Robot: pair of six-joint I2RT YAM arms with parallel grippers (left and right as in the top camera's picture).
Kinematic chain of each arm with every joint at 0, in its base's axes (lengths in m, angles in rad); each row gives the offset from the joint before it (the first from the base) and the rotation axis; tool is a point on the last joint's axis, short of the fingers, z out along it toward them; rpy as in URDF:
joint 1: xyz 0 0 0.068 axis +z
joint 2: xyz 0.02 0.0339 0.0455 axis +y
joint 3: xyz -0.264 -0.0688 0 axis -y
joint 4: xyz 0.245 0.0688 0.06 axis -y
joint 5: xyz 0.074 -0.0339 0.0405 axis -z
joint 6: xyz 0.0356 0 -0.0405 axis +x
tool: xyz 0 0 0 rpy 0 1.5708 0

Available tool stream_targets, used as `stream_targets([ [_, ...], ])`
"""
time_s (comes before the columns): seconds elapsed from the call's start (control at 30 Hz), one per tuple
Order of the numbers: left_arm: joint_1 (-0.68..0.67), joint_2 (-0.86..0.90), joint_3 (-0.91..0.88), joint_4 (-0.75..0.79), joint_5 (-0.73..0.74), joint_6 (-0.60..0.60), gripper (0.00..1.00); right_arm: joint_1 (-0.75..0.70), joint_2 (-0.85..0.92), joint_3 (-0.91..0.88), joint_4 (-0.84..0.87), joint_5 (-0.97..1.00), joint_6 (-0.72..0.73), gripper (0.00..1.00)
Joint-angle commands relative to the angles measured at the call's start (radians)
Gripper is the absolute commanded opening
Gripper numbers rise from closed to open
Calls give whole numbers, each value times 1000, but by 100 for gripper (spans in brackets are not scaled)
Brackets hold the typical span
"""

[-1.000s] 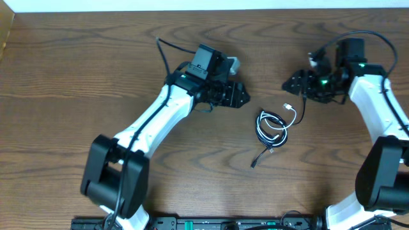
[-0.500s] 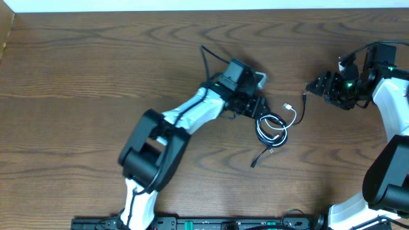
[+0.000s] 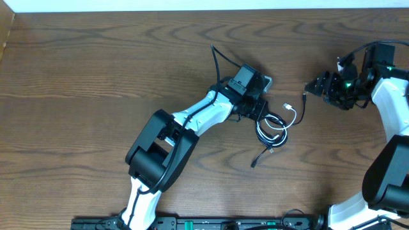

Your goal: Untangle cables

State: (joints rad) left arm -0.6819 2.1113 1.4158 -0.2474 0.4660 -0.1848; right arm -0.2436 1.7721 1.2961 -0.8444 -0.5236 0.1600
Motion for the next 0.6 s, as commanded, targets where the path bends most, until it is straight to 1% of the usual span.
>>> stream_targets([
  [0.0, 2, 12, 28, -18, -15, 8, 32, 3, -8, 17, -2, -6, 3, 76],
  [0.13, 2, 12, 28, -53, -15, 9, 31, 3, -8, 17, -2, -6, 2, 76],
  [0.17, 2, 12, 28, -55, -15, 9, 30, 3, -8, 17, -2, -6, 3, 76],
  [0.2, 2, 12, 27, -54, -16, 9, 25, 3, -8, 17, -1, -7, 3, 77],
  [0.23, 3, 12, 27, -53, -27, 8, 23, 3, -8, 17, -1, -7, 3, 77],
  [0.3, 5, 12, 27, -50, -61, 8, 19, 4, -8, 17, -2, -7, 3, 77],
  [0.33, 8, 11, 27, -45, -71, 8, 19, 6, -8, 17, -2, -7, 3, 77],
  [0.37, 11, 11, 28, -38, -71, 8, 14, 9, -8, 17, -2, -7, 3, 76],
  [0.4, 15, 8, 29, -34, -70, 5, 13, 14, -8, 17, -2, -7, 3, 76],
  [0.47, 28, -9, 30, -28, -71, 0, 8, 28, -8, 17, -2, -11, 1, 77],
  [0.5, 35, -22, 30, -28, -71, -7, 8, 38, -8, 17, -2, -22, -1, 77],
  [0.57, 55, -61, 30, -28, -71, -20, 7, 57, -8, 17, 8, -107, -24, 77],
])
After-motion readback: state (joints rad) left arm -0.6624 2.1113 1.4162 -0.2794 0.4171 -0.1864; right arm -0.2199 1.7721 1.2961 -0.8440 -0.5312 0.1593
